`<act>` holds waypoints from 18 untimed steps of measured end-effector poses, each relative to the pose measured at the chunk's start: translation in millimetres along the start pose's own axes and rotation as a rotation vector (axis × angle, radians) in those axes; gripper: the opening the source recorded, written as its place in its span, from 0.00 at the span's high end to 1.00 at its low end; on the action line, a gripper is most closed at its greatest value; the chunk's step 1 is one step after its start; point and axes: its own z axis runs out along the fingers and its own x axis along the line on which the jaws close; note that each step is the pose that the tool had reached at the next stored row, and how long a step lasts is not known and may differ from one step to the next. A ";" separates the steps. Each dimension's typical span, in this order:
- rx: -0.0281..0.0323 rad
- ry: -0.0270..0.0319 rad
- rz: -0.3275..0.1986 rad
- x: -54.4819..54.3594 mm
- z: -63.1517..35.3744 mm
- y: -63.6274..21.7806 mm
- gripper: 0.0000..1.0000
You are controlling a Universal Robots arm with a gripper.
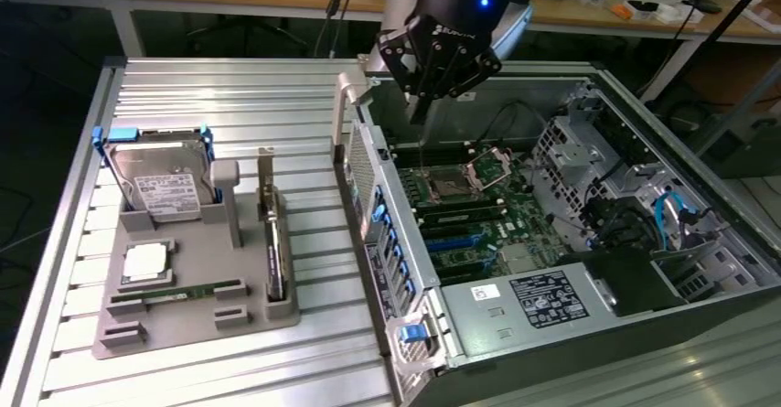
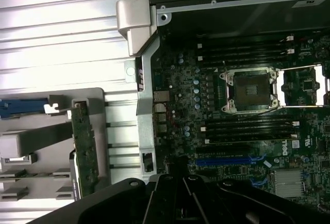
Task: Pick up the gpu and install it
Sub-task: 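Reach for the gpu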
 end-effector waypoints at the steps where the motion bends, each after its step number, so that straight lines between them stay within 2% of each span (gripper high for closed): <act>1: 0.0001 0.0008 0.000 0.1 0.0 0.0 0.89; 14: 0.0012 0.0143 0.000 1.6 0.1 -0.2 0.89; 18: 0.0014 0.0181 0.001 5.2 0.5 -0.4 0.89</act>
